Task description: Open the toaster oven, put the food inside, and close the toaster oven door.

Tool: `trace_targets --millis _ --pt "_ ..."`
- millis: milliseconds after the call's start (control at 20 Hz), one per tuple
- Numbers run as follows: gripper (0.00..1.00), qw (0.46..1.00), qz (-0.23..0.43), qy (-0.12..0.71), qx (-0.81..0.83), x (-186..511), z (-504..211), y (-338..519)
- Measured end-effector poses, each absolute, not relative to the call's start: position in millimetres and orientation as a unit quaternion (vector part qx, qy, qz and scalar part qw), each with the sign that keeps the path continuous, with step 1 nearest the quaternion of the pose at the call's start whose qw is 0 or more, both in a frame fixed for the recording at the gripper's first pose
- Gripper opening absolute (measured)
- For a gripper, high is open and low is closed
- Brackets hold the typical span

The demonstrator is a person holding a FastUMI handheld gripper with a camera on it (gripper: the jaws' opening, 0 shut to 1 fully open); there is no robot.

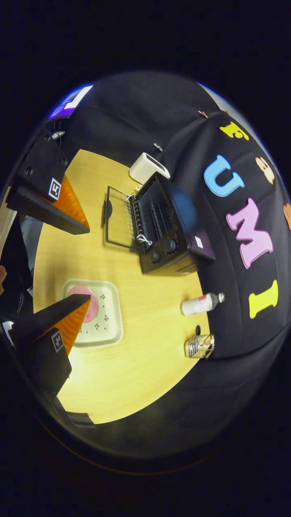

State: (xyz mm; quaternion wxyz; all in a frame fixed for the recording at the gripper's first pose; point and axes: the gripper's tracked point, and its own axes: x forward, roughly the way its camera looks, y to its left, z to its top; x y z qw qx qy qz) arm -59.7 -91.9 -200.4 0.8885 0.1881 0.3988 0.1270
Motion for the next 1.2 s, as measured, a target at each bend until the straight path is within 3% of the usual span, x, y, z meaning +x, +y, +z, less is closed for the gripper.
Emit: trace_targets --millis 450,850,1050,1200 --pt "1.00 0.874 0.081 0.456 0.147 -47 -288 -187" --pt "1.00 0.859 0.099 0.482 0.143 -21 -339 -183" --pt "0.94 0.851 0.106 0.496 0.134 -21 -343 -170" --pt "0.78 0.847 0.111 0.505 0.119 -21 -346 -160"
